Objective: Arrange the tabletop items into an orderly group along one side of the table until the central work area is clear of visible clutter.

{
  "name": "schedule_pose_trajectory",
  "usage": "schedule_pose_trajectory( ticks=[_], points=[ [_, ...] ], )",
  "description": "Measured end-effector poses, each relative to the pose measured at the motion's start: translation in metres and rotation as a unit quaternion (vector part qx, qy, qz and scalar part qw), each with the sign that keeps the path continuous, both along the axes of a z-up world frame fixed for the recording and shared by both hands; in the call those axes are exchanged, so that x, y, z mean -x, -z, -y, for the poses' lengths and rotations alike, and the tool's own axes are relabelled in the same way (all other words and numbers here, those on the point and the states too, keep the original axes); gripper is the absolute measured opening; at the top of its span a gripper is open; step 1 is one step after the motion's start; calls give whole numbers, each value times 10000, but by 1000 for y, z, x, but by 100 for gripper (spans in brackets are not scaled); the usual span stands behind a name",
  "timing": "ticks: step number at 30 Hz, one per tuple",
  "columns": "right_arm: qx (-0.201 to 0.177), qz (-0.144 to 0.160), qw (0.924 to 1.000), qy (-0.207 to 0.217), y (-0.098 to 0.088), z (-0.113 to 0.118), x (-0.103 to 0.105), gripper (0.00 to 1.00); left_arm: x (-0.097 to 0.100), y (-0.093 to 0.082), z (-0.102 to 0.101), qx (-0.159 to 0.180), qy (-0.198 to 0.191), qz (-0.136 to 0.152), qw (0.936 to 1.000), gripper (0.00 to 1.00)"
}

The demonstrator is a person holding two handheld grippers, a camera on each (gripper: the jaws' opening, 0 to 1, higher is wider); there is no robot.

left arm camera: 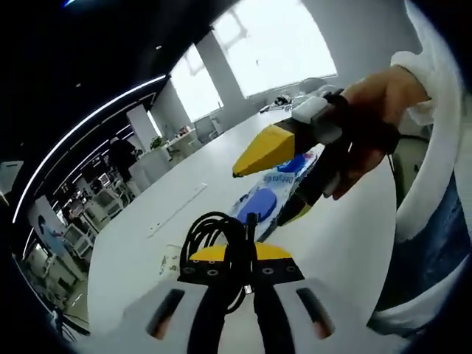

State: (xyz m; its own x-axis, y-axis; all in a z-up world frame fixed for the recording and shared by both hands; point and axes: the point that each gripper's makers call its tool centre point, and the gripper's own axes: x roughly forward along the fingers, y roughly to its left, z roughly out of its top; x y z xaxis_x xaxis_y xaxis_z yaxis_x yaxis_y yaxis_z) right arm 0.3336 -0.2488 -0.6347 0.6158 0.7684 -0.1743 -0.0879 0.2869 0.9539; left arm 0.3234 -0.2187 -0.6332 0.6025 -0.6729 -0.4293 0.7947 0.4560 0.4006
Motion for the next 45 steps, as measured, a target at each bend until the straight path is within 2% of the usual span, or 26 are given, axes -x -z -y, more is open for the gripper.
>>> schedule_pose_trajectory(
  ticks=[3, 6, 9, 11, 17, 19, 21, 23, 26, 29, 34, 38, 41, 45],
  points=[
    [-36, -73, 9999, -74, 0, -8, -7, 64, 6, 1, 6, -95, 161, 83, 9998, 8],
    [279, -76, 9993, -220, 6, -12, -10, 61, 13, 1, 12, -180, 320, 170, 9992, 8],
    [655, 87, 9968, -455, 10, -17, -10, 55, 20, 1, 17, -458, 529, 397, 9968, 8],
    [846, 159, 9949, -529, 12, -18, -10, 51, 25, 1, 20, -476, 604, 423, 9961, 8],
    [1559, 459, 9843, -684, 19, -14, -16, 41, 36, 1, 28, -404, 791, 393, 9953, 8],
    [1865, 615, 9775, -776, 21, -11, -18, 39, 39, 1, 29, -427, 861, 448, 9944, 8],
    [1922, 693, 9754, -834, 18, -11, -19, 33, 42, 1, 30, -499, 972, 511, 9927, 8],
    [1902, 782, 9751, -836, 14, -10, -21, 23, 45, 1, 31, -503, 1022, 533, 9921, 8],
    [1753, 760, 9783, -801, 10, -4, -23, 10, 48, 2, 32, -482, 1083, 525, 9916, 8],
    [1685, 778, 9788, -866, 8, -4, -21, 8, 50, 5, 33, -560, 1151, 594, 9900, 8],
    [1773, 1000, 9744, -959, 4, -1, -18, 6, 52, 8, 36, -543, 1201, 540, 9898, 9],
    [1681, 1170, 9753, -823, -6, 3, -17, 5, 51, 7, 38, -519, 1216, 591, 9895, 9],
    [1495, 1208, 9793, -636, -13, 10, -18, 4, 50, 4, 40, -361, 1190, 547, 9907, 10],
    [1387, 1270, 9808, -515, -20, 15, -16, 4, 50, -3, 44, -88, 1196, 498, 9915, 11]
  ],
)
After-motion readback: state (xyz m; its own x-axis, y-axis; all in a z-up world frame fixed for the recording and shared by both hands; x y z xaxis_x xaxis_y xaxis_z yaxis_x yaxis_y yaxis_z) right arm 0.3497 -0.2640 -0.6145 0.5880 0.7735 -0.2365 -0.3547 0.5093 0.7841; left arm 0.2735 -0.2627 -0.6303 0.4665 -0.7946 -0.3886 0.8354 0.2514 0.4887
